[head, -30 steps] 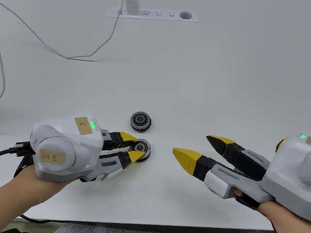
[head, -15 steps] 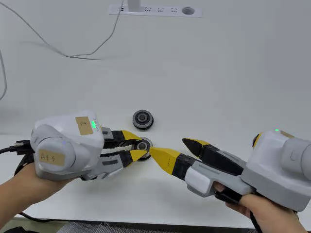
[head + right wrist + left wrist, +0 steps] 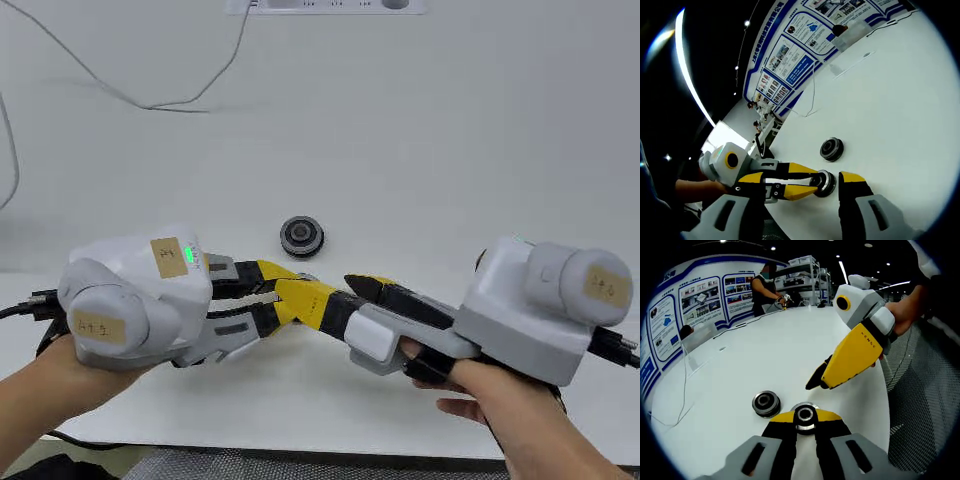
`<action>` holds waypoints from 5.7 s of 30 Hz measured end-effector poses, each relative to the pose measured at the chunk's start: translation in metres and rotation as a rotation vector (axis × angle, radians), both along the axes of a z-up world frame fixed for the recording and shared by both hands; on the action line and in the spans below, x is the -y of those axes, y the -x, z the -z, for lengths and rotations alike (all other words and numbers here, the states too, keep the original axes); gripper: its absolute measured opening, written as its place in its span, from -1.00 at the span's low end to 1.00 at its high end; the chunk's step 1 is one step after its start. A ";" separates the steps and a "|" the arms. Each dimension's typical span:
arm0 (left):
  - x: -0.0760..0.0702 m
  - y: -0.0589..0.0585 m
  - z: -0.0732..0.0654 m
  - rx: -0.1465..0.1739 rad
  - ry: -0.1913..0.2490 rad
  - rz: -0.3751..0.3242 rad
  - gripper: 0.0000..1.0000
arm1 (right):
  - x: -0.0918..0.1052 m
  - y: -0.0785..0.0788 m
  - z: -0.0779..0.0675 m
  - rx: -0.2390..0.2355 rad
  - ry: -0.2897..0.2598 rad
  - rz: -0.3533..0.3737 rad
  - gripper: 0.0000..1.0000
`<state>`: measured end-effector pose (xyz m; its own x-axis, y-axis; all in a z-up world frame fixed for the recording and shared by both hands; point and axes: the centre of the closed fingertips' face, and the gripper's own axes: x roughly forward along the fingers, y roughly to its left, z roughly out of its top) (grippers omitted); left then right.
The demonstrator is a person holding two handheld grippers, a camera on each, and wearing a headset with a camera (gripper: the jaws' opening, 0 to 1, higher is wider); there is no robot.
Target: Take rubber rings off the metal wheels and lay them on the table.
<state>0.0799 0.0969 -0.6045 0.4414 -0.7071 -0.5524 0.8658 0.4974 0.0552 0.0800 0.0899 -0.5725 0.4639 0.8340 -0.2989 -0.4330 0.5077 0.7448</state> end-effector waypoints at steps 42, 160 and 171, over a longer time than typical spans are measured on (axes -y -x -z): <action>0.002 0.001 -0.001 -0.004 -0.009 0.025 -0.74 | -0.012 0.012 0.013 -0.097 0.031 -0.070 0.12; 0.000 0.000 0.000 -0.011 -0.017 0.012 -0.75 | 0.005 -0.002 0.036 -0.138 0.099 0.003 -0.65; 0.000 0.000 -0.001 -0.010 -0.014 0.012 -0.75 | 0.009 -0.005 0.038 -0.138 0.123 0.009 -0.86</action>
<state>0.0795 0.0967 -0.6040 0.4271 -0.7043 -0.5670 0.8723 0.4861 0.0532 0.0846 0.0806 -0.6104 0.4189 0.7832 -0.4595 -0.3261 0.6021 0.7288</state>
